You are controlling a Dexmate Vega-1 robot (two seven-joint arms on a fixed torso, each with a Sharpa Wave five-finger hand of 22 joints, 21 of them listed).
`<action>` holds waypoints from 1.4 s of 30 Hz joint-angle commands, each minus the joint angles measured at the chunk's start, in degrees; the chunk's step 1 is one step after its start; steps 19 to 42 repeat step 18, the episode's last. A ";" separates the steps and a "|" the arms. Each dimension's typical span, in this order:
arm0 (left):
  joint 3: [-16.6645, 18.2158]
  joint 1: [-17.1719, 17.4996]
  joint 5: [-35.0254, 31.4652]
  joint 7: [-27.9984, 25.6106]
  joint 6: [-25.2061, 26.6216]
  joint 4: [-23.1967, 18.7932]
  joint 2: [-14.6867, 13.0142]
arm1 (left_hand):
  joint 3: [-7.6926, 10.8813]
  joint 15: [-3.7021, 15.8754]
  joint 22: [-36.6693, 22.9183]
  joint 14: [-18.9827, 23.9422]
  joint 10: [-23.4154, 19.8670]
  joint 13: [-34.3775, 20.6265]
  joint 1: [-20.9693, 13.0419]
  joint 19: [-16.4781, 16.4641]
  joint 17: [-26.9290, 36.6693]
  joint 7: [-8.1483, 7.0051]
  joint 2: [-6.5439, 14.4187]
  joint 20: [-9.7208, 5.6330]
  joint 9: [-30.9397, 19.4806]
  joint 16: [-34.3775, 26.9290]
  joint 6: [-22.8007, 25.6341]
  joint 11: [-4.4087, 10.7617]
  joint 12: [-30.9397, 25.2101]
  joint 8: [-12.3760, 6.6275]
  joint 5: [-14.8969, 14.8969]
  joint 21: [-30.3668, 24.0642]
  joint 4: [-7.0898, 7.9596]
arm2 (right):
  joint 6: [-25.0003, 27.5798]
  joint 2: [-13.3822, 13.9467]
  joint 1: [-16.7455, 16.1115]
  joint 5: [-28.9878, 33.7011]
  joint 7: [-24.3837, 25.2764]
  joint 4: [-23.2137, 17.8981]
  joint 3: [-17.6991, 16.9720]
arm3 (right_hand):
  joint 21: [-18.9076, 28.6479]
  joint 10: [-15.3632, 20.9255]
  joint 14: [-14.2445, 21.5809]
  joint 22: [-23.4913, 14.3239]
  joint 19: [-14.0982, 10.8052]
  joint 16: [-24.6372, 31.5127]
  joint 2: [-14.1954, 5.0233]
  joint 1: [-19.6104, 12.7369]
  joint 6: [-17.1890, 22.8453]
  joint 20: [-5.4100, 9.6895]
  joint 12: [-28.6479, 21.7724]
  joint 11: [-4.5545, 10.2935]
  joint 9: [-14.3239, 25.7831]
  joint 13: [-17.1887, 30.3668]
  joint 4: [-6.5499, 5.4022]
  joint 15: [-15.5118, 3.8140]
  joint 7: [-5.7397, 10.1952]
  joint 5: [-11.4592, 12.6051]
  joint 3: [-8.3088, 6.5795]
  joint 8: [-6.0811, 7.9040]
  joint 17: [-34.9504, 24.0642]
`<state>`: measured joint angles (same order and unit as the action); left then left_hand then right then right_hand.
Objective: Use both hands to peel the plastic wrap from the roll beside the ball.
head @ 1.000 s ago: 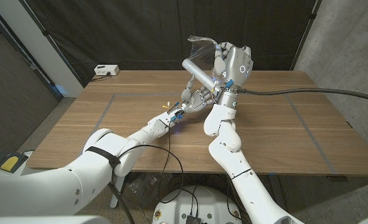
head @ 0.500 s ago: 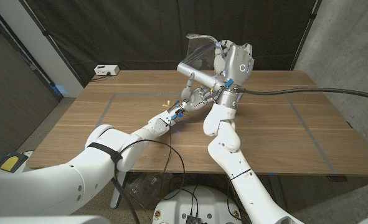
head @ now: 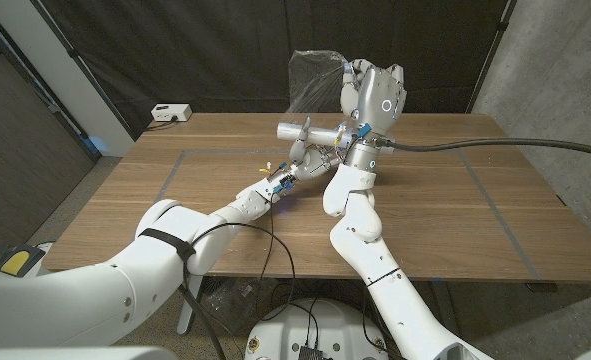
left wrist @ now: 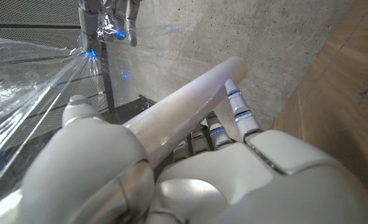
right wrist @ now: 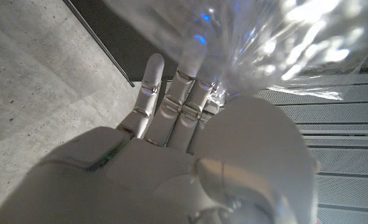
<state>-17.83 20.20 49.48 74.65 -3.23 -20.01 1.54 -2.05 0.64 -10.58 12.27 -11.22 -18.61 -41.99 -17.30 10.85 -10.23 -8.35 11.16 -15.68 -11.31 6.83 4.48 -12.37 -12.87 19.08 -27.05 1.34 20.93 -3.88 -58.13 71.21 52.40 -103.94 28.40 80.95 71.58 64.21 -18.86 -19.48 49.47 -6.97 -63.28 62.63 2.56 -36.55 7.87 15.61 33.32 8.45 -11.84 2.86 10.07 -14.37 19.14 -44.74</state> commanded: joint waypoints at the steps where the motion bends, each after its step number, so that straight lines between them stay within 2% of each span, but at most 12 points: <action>1: 0.87 -0.13 -0.59 -0.83 0.87 0.19 -1.06 | -0.48 0.40 -0.20 0.40 -1.12 0.16 0.10 -0.56 0.26 -2.19 1.23 0.04 0.09 -0.29 1.26 0.64 -0.76 -0.56 0.58 0.46 0.31 | 1.83 -1.25 1.06 0.12 0.35 2.13 1.63 | 0.54 0.42 0.33 0.32 0.18 -0.09 -0.11 0.34 0.32 4.97 0.23 -0.02 0.18 0.05 -0.01 -1.38 0.09 0.11 -0.06 -0.11 -0.16; 10: 1.18 0.01 -0.78 -0.47 0.17 -0.15 -2.25 | -0.44 0.80 -0.23 0.76 -1.43 0.33 -0.16 -0.54 0.28 -2.33 1.98 -0.14 0.21 -0.44 2.06 0.55 -0.83 -0.77 0.85 0.66 0.44 | 1.58 -1.20 1.82 -1.08 -0.14 3.35 2.17 | 1.00 0.43 0.33 1.00 0.34 -0.42 -0.09 0.50 0.42 4.97 0.56 0.00 0.22 0.01 -0.03 -1.39 0.21 0.14 -0.06 -0.27 0.09; 18: 1.05 0.24 -1.12 -2.98 0.53 -0.06 -2.60 | -0.54 1.04 -0.24 0.76 -1.29 0.42 -0.22 -0.54 0.28 -2.33 2.19 -0.24 0.29 -0.44 2.01 0.27 -0.74 -0.67 0.97 0.78 0.50 | -0.89 -0.53 3.38 -4.02 -0.41 5.34 1.11 | 1.36 0.60 0.48 1.51 0.49 -0.44 -0.07 0.59 0.46 5.05 0.78 0.01 0.32 -0.03 -0.02 -1.38 0.19 0.14 -0.07 -0.35 -0.01; 42: 1.05 0.24 -1.12 -2.98 0.53 -0.06 -2.60 | -0.54 1.04 -0.24 0.76 -1.29 0.42 -0.22 -0.54 0.28 -2.33 2.19 -0.24 0.29 -0.44 2.01 0.27 -0.74 -0.67 0.97 0.78 0.50 | -0.89 -0.53 3.38 -4.02 -0.41 5.34 1.11 | 1.36 0.60 0.48 1.51 0.49 -0.44 -0.07 0.59 0.46 5.05 0.78 0.01 0.32 -0.03 -0.02 -1.38 0.19 0.14 -0.07 -0.35 -0.01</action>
